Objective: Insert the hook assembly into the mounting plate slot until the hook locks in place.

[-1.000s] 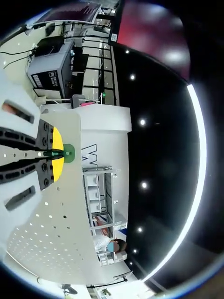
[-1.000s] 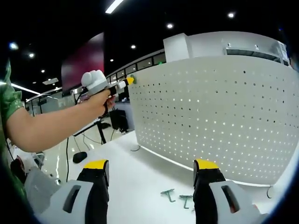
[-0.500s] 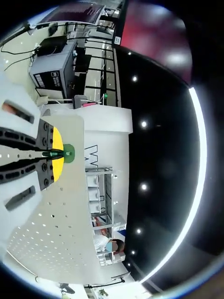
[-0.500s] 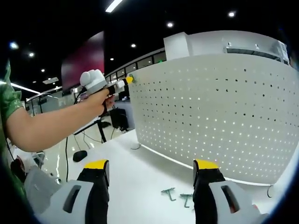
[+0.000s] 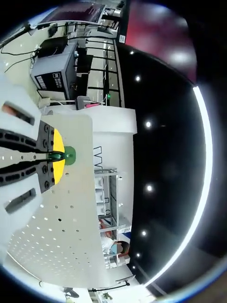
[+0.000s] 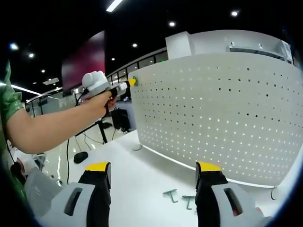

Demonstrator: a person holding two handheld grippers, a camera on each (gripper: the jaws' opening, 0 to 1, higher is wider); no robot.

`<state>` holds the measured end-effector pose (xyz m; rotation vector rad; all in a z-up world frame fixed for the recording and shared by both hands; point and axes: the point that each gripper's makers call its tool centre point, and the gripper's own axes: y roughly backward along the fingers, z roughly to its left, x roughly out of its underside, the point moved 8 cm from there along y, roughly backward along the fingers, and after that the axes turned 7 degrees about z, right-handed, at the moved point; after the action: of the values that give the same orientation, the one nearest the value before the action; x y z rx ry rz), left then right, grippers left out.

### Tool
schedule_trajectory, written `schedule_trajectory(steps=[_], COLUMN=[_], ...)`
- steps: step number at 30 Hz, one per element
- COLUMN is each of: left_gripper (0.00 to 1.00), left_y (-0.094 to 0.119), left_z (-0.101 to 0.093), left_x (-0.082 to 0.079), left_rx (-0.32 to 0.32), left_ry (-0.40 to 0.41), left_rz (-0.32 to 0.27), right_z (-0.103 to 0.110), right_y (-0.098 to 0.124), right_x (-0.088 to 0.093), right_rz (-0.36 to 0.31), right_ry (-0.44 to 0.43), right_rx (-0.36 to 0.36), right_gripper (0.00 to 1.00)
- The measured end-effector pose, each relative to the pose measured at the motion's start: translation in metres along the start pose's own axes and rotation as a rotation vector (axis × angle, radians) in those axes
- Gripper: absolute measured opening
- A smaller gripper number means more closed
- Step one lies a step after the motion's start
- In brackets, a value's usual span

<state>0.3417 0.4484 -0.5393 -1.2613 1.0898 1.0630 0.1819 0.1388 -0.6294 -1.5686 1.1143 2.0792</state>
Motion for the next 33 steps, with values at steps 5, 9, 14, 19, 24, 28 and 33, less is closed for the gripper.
schedule_trajectory(steps=[5,9,14,19,24,28,33], left_gripper=[0.03,0.03,0.03,0.03,0.03,0.03,0.03], left_y=[-0.0005,-0.0011,-0.0018,-0.0032,-0.0046,-0.0063,-0.0057], left_z=[0.0008,0.0002,-0.0008,0.0001,0.001,0.0007,0.0008], left_x=[0.0016,0.0023,0.0021,0.0037,0.0045,0.0068,0.0062], left_rx=[-0.002,0.0,0.0,-0.003,-0.004,-0.005,-0.007], left_ry=[0.002,-0.002,0.003,0.007,0.004,-0.004,-0.004], left_rz=[0.005,0.007,0.005,0.004,0.003,0.007,0.008], right_z=[0.0,-0.0006,-0.0016,-0.0017,-0.0026,-0.0031,-0.0031], right_y=[0.0004,0.0011,0.0004,-0.0004,-0.0002,-0.0005,-0.0005], right_x=[0.0006,0.0006,0.0026,0.0029,0.0025,0.0029,0.0025], right_rz=[0.001,0.003,0.013,0.014,0.014,0.016,0.013], right_ry=[-0.001,0.0,-0.002,-0.002,-0.002,-0.002,-0.002], right_rx=[0.001,0.006,0.009,0.008,0.011,0.011,0.012], right_gripper=[0.74,0.74,0.74,0.73,0.73,0.73,0.73])
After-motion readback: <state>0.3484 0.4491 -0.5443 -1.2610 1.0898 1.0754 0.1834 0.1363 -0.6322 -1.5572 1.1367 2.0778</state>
